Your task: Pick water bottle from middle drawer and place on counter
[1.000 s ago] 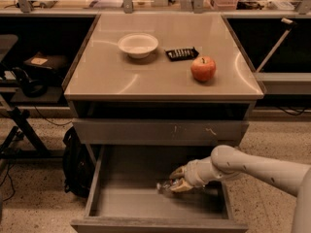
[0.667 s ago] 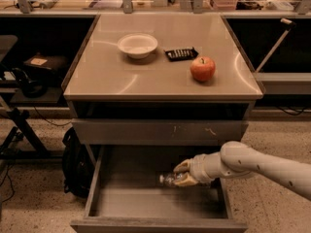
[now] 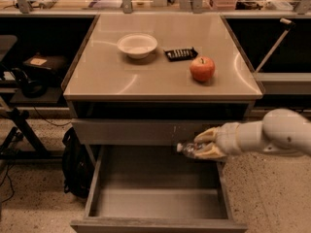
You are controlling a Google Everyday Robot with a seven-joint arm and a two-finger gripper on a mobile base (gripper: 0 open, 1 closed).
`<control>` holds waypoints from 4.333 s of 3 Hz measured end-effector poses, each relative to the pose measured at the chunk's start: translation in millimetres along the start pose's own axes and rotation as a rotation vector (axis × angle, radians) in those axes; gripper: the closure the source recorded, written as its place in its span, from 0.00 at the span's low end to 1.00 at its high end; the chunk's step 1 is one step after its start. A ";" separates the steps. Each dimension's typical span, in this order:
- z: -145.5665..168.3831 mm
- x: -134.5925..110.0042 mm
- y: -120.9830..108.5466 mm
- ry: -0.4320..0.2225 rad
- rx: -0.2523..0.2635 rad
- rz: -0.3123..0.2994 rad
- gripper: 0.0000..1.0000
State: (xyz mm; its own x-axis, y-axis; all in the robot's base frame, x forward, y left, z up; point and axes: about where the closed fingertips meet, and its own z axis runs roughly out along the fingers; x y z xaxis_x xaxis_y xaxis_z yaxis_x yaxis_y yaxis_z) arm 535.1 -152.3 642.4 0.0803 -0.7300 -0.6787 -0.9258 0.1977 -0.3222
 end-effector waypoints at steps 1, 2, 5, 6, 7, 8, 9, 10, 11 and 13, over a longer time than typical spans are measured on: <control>-81.8 -44.7 -59.2 -0.002 0.047 -0.061 1.00; -105.0 -60.6 -74.2 -0.021 0.042 -0.093 1.00; -193.6 -218.5 -109.6 0.115 0.160 -0.348 1.00; -205.1 -265.4 -144.5 0.186 0.127 -0.407 1.00; -142.2 -290.9 -177.4 0.131 0.005 -0.440 1.00; -38.8 -302.9 -190.4 0.002 -0.152 -0.451 1.00; 46.7 -281.4 -179.7 -0.132 -0.288 -0.398 1.00; 55.0 -279.5 -178.1 -0.156 -0.307 -0.386 1.00; 55.0 -279.6 -178.1 -0.156 -0.307 -0.386 0.81; 55.1 -279.6 -178.0 -0.156 -0.308 -0.386 0.35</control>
Offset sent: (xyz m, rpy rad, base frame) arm 0.0189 -0.0291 0.0916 -0.0156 -0.0677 0.0056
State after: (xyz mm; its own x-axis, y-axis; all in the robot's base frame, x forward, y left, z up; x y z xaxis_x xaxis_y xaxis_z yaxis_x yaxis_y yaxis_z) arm 697.8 52.6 853.2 0.4702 -0.6011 -0.6462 -0.8816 -0.2856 -0.3758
